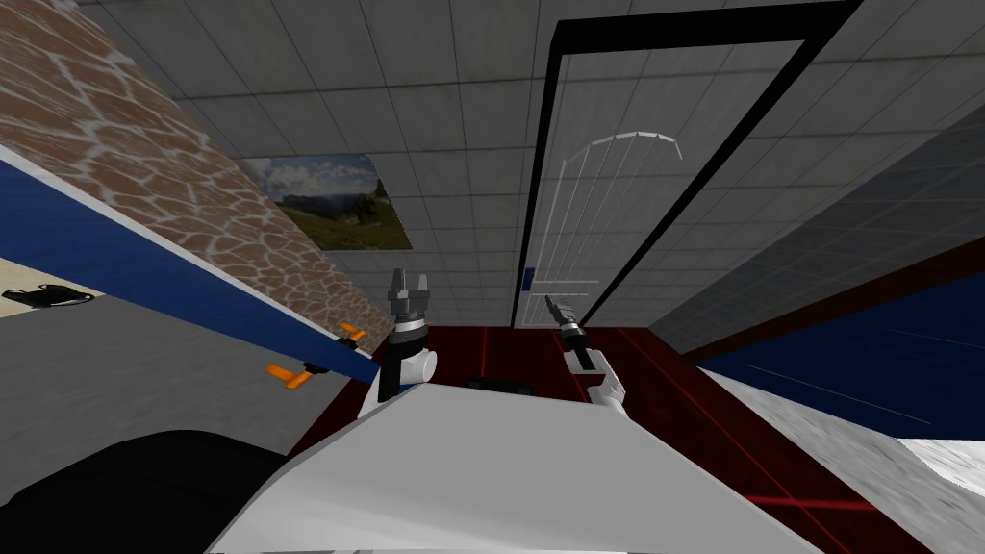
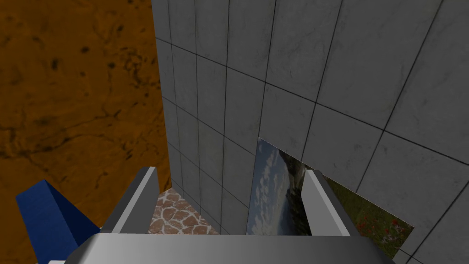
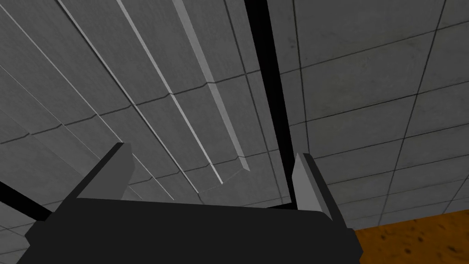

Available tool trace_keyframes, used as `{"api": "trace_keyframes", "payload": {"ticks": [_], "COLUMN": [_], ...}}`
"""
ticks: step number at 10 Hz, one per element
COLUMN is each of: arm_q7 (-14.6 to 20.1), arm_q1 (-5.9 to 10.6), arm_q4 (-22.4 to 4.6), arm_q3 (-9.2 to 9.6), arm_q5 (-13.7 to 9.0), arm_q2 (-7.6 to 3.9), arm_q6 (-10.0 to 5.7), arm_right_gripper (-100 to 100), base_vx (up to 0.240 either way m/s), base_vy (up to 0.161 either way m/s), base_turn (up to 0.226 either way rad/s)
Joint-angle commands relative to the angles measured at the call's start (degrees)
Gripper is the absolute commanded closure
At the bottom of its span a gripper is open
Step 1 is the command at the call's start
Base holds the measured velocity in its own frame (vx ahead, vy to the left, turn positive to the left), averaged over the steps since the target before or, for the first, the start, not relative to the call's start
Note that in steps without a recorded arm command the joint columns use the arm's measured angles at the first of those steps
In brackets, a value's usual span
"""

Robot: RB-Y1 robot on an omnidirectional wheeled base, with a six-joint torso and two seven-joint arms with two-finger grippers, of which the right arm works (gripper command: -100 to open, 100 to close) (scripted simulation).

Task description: Pull the door open

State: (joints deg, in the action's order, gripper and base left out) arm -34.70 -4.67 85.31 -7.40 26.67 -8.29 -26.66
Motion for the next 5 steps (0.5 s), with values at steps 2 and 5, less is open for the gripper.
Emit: {"api": "trace_keyframes", "payload": {"ticks": [2,5], "arm_q7": [-1.7,-4.0], "arm_q1": [1.44,3.45], "arm_q4": [-3.0,-7.2], "arm_q3": [-0.62,-1.53], "arm_q5": [1.6,3.9], "arm_q2": [-0.18,-0.57], "arm_q6": [0.16,0.32], "arm_right_gripper": [-100,-100], "base_vx": [0.097,0.117], "base_vy": [0.022,0.031], "base_turn": [-0.006,-0.009]}}
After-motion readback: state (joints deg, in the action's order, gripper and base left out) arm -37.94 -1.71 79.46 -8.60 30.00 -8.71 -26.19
